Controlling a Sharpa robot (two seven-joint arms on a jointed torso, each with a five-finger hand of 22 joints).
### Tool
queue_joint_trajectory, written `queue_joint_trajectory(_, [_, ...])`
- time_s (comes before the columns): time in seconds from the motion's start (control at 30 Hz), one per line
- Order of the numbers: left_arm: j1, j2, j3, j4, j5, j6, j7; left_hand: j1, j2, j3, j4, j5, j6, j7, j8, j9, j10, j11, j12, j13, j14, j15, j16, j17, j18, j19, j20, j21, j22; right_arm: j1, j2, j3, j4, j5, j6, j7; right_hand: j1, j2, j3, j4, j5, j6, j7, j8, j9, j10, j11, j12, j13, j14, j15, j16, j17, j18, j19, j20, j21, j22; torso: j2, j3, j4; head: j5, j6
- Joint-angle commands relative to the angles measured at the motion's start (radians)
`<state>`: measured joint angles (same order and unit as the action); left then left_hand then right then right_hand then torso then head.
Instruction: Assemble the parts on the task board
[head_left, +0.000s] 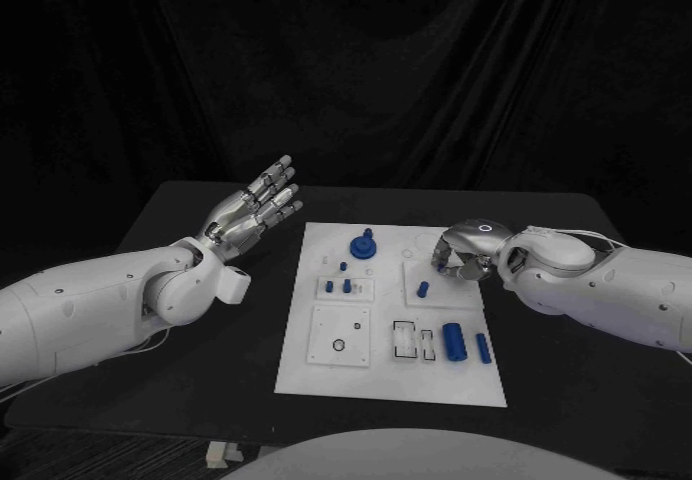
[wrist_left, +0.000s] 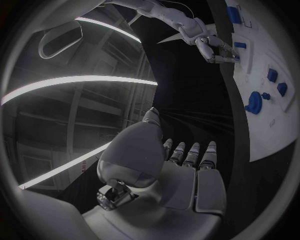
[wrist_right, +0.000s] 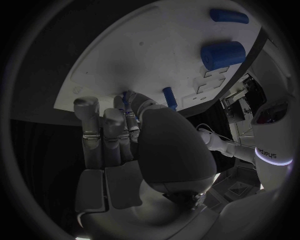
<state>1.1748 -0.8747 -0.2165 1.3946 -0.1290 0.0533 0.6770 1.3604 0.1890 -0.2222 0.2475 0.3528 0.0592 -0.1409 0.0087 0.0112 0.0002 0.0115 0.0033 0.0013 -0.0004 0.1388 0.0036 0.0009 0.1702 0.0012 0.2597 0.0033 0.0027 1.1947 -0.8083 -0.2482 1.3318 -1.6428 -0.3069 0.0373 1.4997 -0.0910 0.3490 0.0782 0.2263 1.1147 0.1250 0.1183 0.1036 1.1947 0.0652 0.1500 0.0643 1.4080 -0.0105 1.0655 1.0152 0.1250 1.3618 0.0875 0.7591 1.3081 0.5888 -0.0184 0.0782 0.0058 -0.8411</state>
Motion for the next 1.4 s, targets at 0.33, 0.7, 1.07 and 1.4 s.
queue_joint_trajectory(0.33, [-0.003, 0.002, 0.001, -0.001, 0.0, 0.018, 0.025, 0.028, 0.008, 0.001, -0.033, 0.045, 0.012, 0.024, 0.007, 0.003, 0.0, 0.018, -0.003, -0.001, 0.0, 0.017, -0.004, -0.001, 0.01, 0.002, 0.018, 0.0, 0.007, 0.009, -0.033, 0.001, 0.043, -0.006, -0.116, 0.025, 0.007, -0.002, -0.001, -0.005, -0.003, 0.018, -0.001, 0.007, 0.003, 0.015, -0.001, -0.011, 0.001, 0.01, -0.005, 0.008, 0.008, -0.005, 0.015, 0.0, 0.031, 0.107, 0.0, 0.0007, -0.0002, 0.008, 0.005])
queue_joint_trajectory(0.7, [-0.004, 0.004, 0.001, -0.004, 0.0, 0.018, 0.016, 0.033, 0.012, 0.001, -0.045, 0.064, 0.015, 0.031, 0.007, 0.004, 0.0, 0.022, -0.003, -0.001, 0.0, 0.02, -0.004, -0.001, 0.01, 0.004, 0.021, 0.002, 0.011, 0.065, -0.087, 0.002, 0.14, -0.006, -0.127, 0.007, -0.001, -0.005, -0.005, 0.002, -0.009, 0.021, -0.001, 0.005, 0.004, 0.017, 0.0, -0.019, 0.0, 0.015, -0.005, 0.01, 0.009, -0.008, 0.02, 0.0, 0.046, 0.109, -0.001, 0.0012, 0.0003, 0.012, 0.004])
queue_joint_trajectory(1.07, [-0.005, 0.009, 0.001, -0.012, 0.0, 0.022, 0.011, 0.035, 0.013, 0.001, -0.049, 0.068, 0.017, 0.035, 0.008, 0.004, 0.0, 0.025, -0.003, -0.001, 0.0, 0.021, -0.004, -0.001, 0.01, 0.004, 0.022, 0.002, 0.012, 0.084, -0.109, 0.001, 0.288, -0.006, -0.093, 0.004, -0.001, -0.007, -0.005, 0.004, -0.009, 0.02, -0.001, 0.002, 0.003, 0.015, 0.001, -0.028, -0.001, 0.02, -0.004, 0.019, 0.017, -0.01, 0.024, 0.0, 0.059, 0.111, 0.0, 0.0009, 0.0001, 0.018, -0.007])
queue_joint_trajectory(1.4, [-0.008, 0.019, 0.001, -0.018, 0.0, 0.027, 0.007, 0.035, 0.016, 0.002, -0.052, 0.071, 0.018, 0.039, 0.008, 0.004, 0.0, 0.028, -0.003, -0.001, 0.0, 0.022, -0.004, -0.001, 0.01, 0.004, 0.022, 0.001, 0.01, 0.045, -0.026, 0.001, 0.304, -0.006, -0.056, 0.023, 0.003, -0.01, -0.002, 0.003, -0.001, 0.018, 0.0, -0.002, 0.002, 0.015, 0.001, -0.035, -0.001, 0.024, -0.004, 0.022, 0.019, -0.01, 0.026, -0.001, 0.063, 0.112, -0.002, 0.0002, -0.0022, 0.033, -0.02])
